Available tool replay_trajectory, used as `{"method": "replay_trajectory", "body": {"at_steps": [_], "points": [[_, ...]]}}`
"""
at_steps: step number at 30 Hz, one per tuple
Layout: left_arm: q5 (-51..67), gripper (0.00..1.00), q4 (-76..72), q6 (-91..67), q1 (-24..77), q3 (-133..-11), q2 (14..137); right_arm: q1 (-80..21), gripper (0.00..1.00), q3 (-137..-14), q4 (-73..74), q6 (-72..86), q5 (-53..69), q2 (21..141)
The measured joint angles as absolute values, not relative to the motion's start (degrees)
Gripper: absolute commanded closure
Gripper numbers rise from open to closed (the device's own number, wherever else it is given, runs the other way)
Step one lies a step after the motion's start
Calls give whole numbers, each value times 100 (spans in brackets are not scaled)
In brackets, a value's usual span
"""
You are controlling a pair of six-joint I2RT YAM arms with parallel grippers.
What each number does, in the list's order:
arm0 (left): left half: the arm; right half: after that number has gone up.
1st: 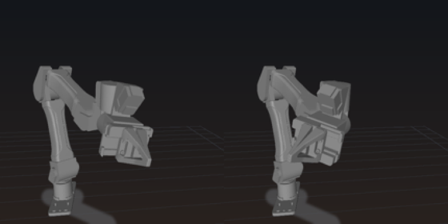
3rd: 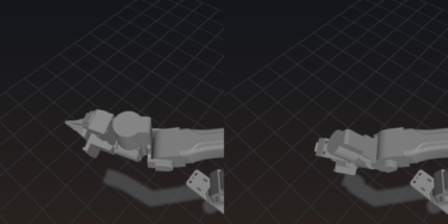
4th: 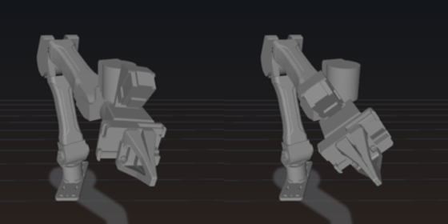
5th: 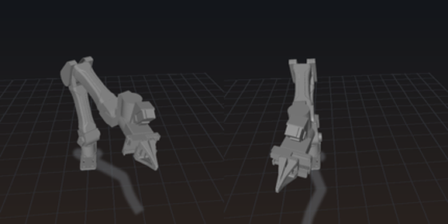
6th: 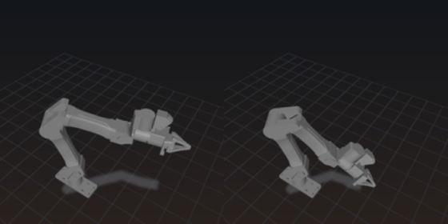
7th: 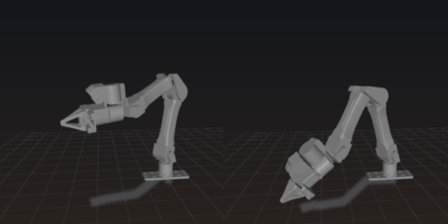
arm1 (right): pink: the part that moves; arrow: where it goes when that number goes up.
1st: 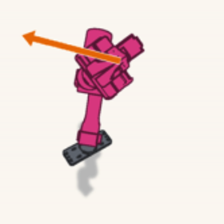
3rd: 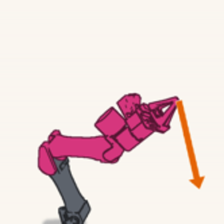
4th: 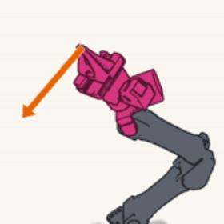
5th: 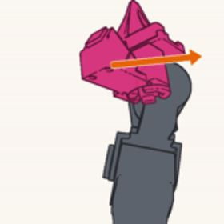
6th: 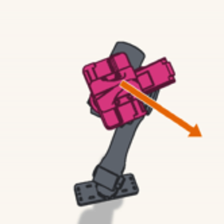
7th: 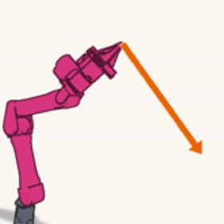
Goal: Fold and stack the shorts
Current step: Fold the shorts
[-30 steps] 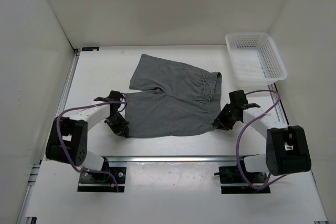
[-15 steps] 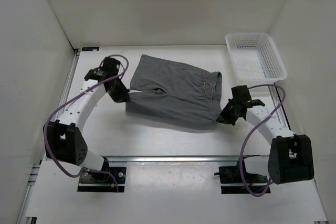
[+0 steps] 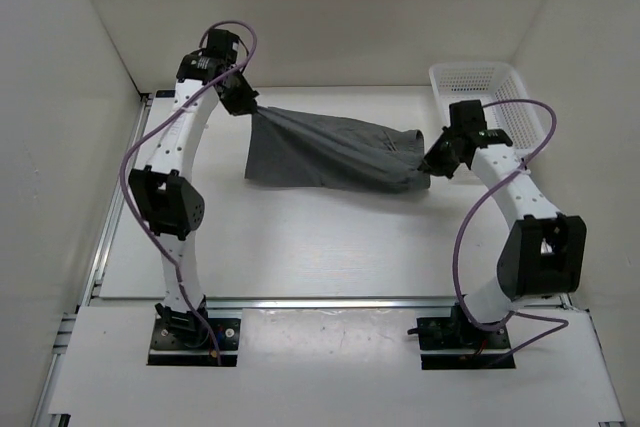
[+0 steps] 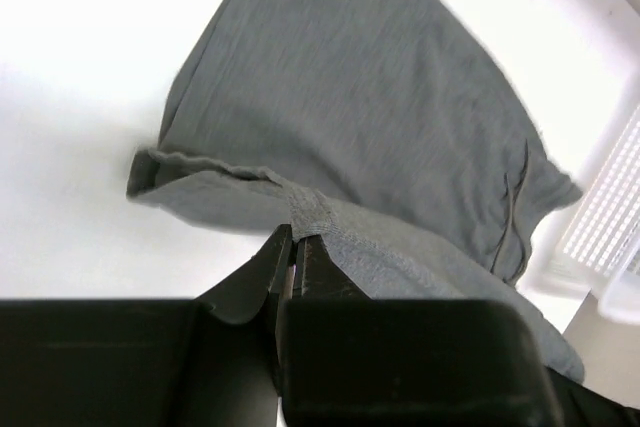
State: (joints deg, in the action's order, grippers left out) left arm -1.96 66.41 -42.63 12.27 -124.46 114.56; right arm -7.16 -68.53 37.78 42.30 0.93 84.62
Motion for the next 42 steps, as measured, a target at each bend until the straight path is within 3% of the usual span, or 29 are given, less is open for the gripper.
{"method": "replay_trajectory", "body": {"at_steps": [4,6,7,8,9,10,11,12,13,18,22,28,32,37,42], "points": [[-5,89,6663,-4130,1072,-13812,12510,-674,100,-7883,3870,4233,25,9345],[148,89,6523,-4088,987,-14411,13039,-661,91,-8527,3946,4239,1,9878],[257,84,6368,-4071,939,-14663,13303,-650,78,-8910,3966,4250,-16,10191],[353,71,6206,-4071,895,-14831,13522,-639,31,-9242,3953,4274,-34,10497],[493,57,6042,-4047,851,-14988,13758,-626,13,-9609,3942,4316,-69,10820],[681,43,5878,-4086,792,-15203,14053,-609,6,-10040,3983,4300,-102,11179],[832,13,5754,-4093,749,-15401,14296,-596,1,-10425,3951,4285,-115,11507],[991,2,5610,-4101,705,-15554,14536,-587,1,-10790,3962,4263,-115,11780],[1120,0,5489,-4125,670,-15598,14706,-580,1,-11072,3942,4239,-113,11985],[1385,0,5343,-3986,447,-14829,14674,-598,1,-11207,3911,4093,-130,12014],[1317,7,5310,-3734,287,-13413,13863,-642,1,-9937,3686,3999,-176,11253],[1262,3,5352,-3498,185,-11487,12357,-600,1,-7942,3706,3999,-45,10210],[1374,1,5371,-3483,290,-10700,12103,-320,1,-6958,3538,4119,384,9907],[1446,3,5389,-3601,499,-10278,12525,-139,1,-6639,3229,4313,725,9885],[1474,15,5354,-3778,635,-10370,12921,-165,1,-6855,2812,4429,906,10191]]}}
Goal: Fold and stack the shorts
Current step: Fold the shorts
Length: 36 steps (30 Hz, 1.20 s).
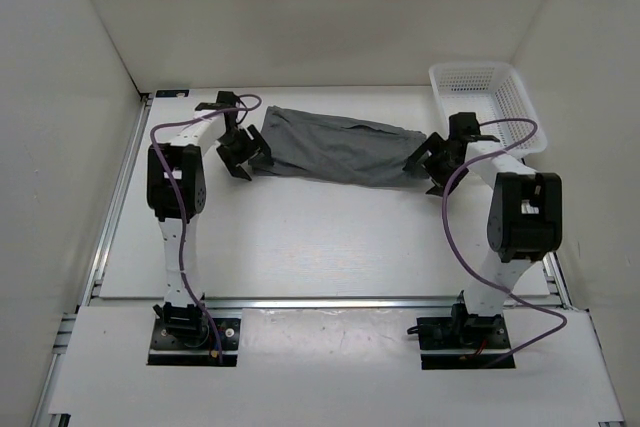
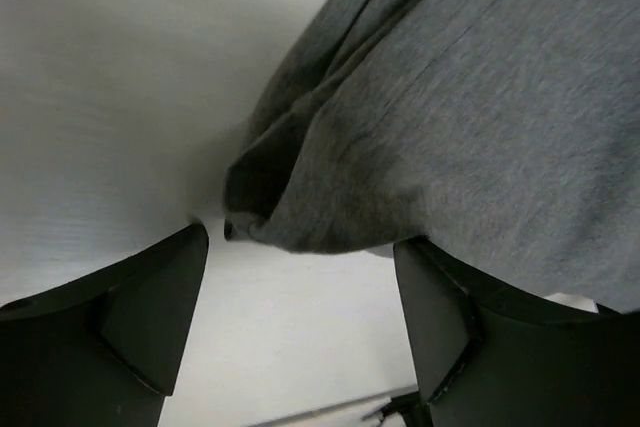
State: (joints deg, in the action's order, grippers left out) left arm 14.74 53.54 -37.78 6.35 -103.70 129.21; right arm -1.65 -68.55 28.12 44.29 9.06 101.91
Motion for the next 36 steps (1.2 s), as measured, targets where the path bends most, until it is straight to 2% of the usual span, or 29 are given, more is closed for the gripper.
{"method": "replay_trajectory", "body": {"at_steps": [2,4,5,7,8,9,13,24,29,36], "points": [[1459,32,5321,-3863,639,-10429,12960,-167,4,-7032,2663,4462,926,10462],[1439,48,5269,-3918,639,-10510,13023,-189,12,-7236,2620,4473,939,10742],[1433,68,5249,-3944,639,-10543,13063,-202,17,-7358,2587,4491,945,10903],[1417,85,5225,-3988,639,-10632,13166,-266,36,-7634,2510,4510,856,11201],[1420,90,5212,-4005,639,-10672,13218,-285,47,-7773,2504,4512,860,11295],[1446,90,5229,-4027,637,-10731,13268,-318,66,-7935,2508,4541,840,11406],[1398,90,5223,-4040,633,-10936,13347,-497,99,-8464,2550,4622,718,11655],[1219,90,5223,-3828,499,-10866,13196,-648,100,-8698,2698,4565,572,11605],[1050,90,5221,-3747,408,-10123,12628,-867,100,-8287,2840,4471,454,11098],[864,90,5216,-3682,370,-8512,11201,-1188,100,-7164,3087,4416,174,9657]]}}
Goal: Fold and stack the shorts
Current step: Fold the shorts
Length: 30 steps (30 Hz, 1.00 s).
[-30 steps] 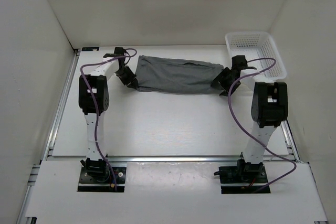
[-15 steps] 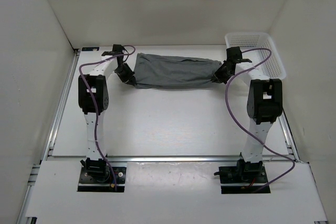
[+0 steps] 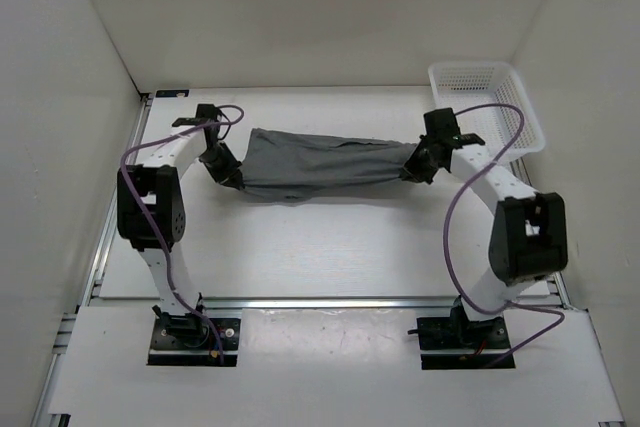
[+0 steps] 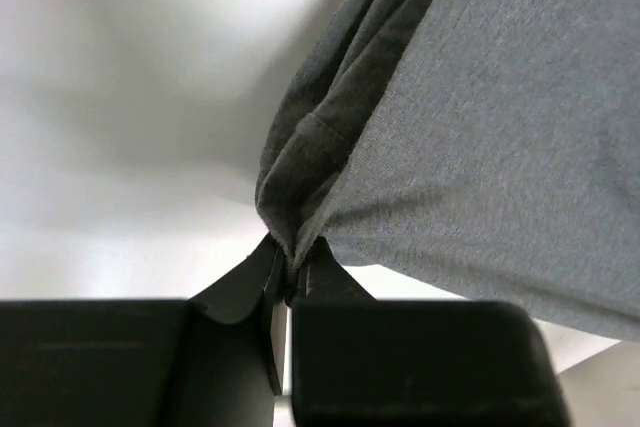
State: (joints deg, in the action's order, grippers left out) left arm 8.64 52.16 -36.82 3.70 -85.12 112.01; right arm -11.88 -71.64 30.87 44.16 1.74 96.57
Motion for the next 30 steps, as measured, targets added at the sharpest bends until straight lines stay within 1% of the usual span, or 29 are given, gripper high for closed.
{"method": "replay_trajectory", "body": {"at_steps": [6,7,8,9,10,11,12,13,14,15,16,19,22,26,28,30], "points": [[797,90,5203,-3660,401,-6917,9854,-1640,100,-5384,3380,4510,-86,8044],[790,90,5212,-3664,425,-6635,9671,-1721,97,-5089,3446,4563,-121,7787],[788,90,5236,-3675,447,-6403,9520,-1802,90,-4759,3476,4637,-154,7509],[784,90,5225,-3695,478,-6134,9362,-1872,65,-4442,3559,4703,-161,7205],[786,88,5238,-3715,513,-5920,9247,-1931,47,-4165,3651,4801,-161,6919],[781,74,5251,-3723,550,-5765,9170,-1984,32,-3916,3752,4840,-191,6648],[770,61,5262,-3719,580,-5634,9126,-2025,22,-3736,3859,4899,-215,6436],[757,42,5273,-3726,591,-5546,9118,-2062,13,-3597,4005,4928,-250,6248],[722,25,5269,-3726,593,-5492,9118,-2082,11,-3542,4145,4941,-281,6114],[703,5,5275,-3691,593,-5470,9118,-2102,11,-3542,4276,4928,-340,6003],[650,3,5286,-3710,593,-5474,9115,-2108,10,-3586,4386,4901,-434,5902],[506,3,5400,-3701,587,-5614,9063,-2108,11,-3972,4668,4755,-705,5815],[333,2,5568,-3682,582,-6064,8982,-2078,11,-4668,4772,4510,-1063,6018],[207,2,5627,-3636,572,-6648,8864,-1883,16,-5498,4604,4108,-1339,6792],[191,2,5647,-3623,569,-6779,8838,-1754,21,-5658,4423,3896,-1372,7196],[185,2,5675,-3623,572,-6810,8831,-1623,24,-5690,4259,3682,-1308,7566]]}}
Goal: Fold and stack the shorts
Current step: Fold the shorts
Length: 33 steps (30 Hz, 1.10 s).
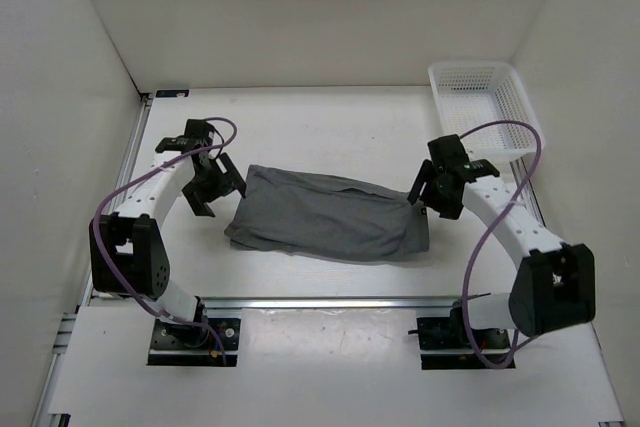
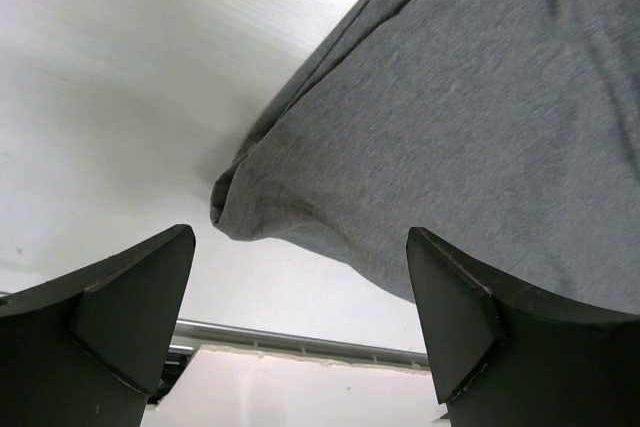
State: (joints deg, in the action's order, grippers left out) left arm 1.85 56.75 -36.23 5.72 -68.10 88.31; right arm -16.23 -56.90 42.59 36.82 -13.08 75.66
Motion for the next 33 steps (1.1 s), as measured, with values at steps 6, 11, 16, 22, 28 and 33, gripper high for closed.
{"method": "replay_trajectory", "body": {"at_steps": [6,11,16,22,28,33], "points": [[185,2,5767,-3645,574,-6796,8829,-1350,67,-5690,3809,3155,-917,8388],[185,2,5806,-3647,576,-6724,8816,-1352,100,-5690,3542,3002,-777,8344],[187,3,5830,-3647,576,-6713,8735,-1350,100,-5780,3618,3002,-731,7826],[187,3,5872,-3640,576,-6845,8722,-1352,100,-6615,3850,3089,-803,7760],[187,3,5894,-3597,574,-7091,8722,-1352,100,-7299,3972,3173,-1096,8374],[189,3,5916,-3559,661,-7227,8803,-1352,68,-7922,3986,3236,-1363,9476]]}}
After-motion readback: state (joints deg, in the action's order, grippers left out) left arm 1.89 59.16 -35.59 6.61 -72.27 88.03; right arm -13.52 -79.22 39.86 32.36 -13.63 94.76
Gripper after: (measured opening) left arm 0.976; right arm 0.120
